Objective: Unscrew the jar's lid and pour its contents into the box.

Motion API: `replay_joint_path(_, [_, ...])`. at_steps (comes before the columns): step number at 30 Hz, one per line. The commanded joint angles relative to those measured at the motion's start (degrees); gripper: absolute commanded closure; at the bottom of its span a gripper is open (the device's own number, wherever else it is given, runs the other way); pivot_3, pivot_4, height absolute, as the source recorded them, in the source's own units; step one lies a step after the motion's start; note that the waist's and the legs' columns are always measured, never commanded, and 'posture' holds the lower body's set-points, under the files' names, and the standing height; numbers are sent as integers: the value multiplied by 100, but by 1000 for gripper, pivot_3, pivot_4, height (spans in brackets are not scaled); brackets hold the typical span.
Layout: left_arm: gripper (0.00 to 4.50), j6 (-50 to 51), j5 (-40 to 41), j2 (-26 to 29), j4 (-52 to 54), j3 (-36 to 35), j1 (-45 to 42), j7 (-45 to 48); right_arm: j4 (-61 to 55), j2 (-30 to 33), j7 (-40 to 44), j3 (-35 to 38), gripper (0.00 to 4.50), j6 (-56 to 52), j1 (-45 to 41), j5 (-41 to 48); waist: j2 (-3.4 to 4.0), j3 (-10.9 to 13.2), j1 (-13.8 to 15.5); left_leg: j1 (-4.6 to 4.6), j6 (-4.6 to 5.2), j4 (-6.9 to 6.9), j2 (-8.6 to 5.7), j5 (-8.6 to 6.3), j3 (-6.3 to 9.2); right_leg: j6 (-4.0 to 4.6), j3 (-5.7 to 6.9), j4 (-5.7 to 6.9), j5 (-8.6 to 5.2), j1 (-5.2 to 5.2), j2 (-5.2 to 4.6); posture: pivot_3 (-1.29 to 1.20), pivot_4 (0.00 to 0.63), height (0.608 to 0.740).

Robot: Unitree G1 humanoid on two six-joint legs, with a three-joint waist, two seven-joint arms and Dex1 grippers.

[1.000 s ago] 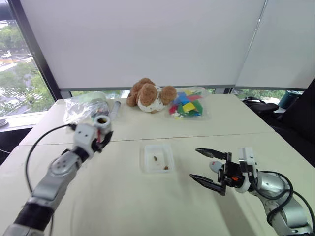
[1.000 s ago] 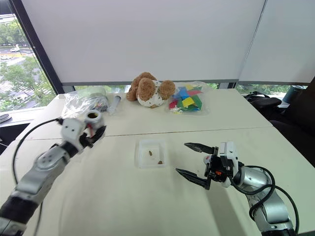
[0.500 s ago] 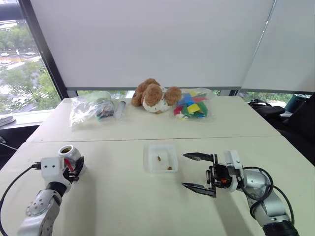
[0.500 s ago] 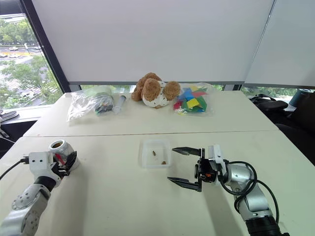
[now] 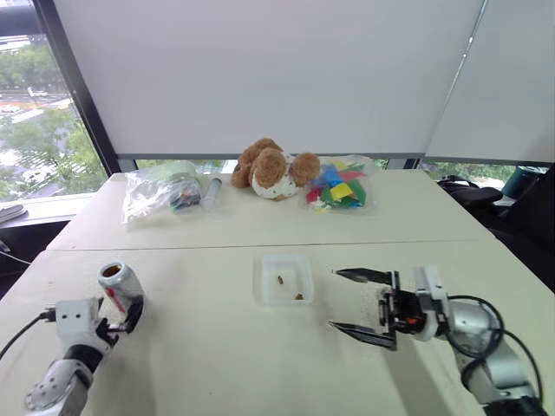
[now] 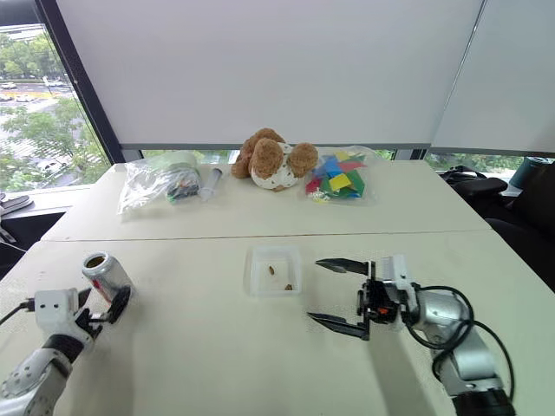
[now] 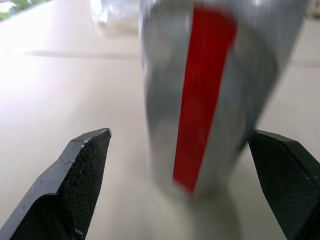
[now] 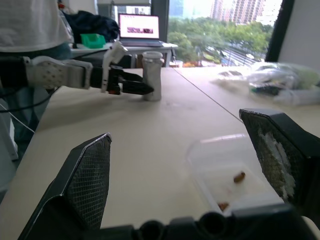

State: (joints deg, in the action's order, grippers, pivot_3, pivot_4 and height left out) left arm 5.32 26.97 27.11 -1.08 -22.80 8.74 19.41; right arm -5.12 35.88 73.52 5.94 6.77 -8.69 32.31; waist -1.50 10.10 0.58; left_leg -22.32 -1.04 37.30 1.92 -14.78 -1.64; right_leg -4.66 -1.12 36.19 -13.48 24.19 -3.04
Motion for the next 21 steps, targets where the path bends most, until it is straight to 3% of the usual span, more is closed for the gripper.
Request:
replay_joint_path(1, [60, -65, -53, 281, 148, -271, 152, 371, -257, 197, -30, 404, 0, -87, 179, 224, -1, 0, 4, 0, 0, 0, 0, 0, 0, 2, 0, 0, -1, 1, 0, 0, 150, 740])
replay_joint_path(7, [60, -382, -160, 1031, 338, -355, 867, 1720, -241, 802, 139, 1127, 0, -343, 729, 373, -1, -1, 2, 1, 0, -2, 2, 0, -8, 13, 0, -7, -2, 4, -7, 0, 150, 740])
replay_joint_path(13, [60, -1112, -159, 1867, 954, -887, 1929, 3348, -116, 1511, 152, 1831, 0, -920, 901, 524, -1, -1, -25, -1, -1, -13, 8, -1, -24, 17, -2, -12, -6, 20, -30, 0, 150, 740])
replay_joint_path(17, [60, -1178, -46, 2212, 1171, -1233, 2097, 3915, 166, 1830, 518, 2023, 0, -789, 987, 322, 2, -2, 8, -3, -2, -13, 5, -1, -26, 16, -1, -15, -7, 23, -41, 0, 150, 740])
replay_joint_path(21, [60, -880, 255, 2307, 1242, -1350, 1653, 3945, 797, 1983, 739, 2086, 0, -386, 859, 54, 2, -2, 17, -7, -2, -12, -2, -1, -28, 13, 1, -21, -9, 22, -47, 0, 150, 740])
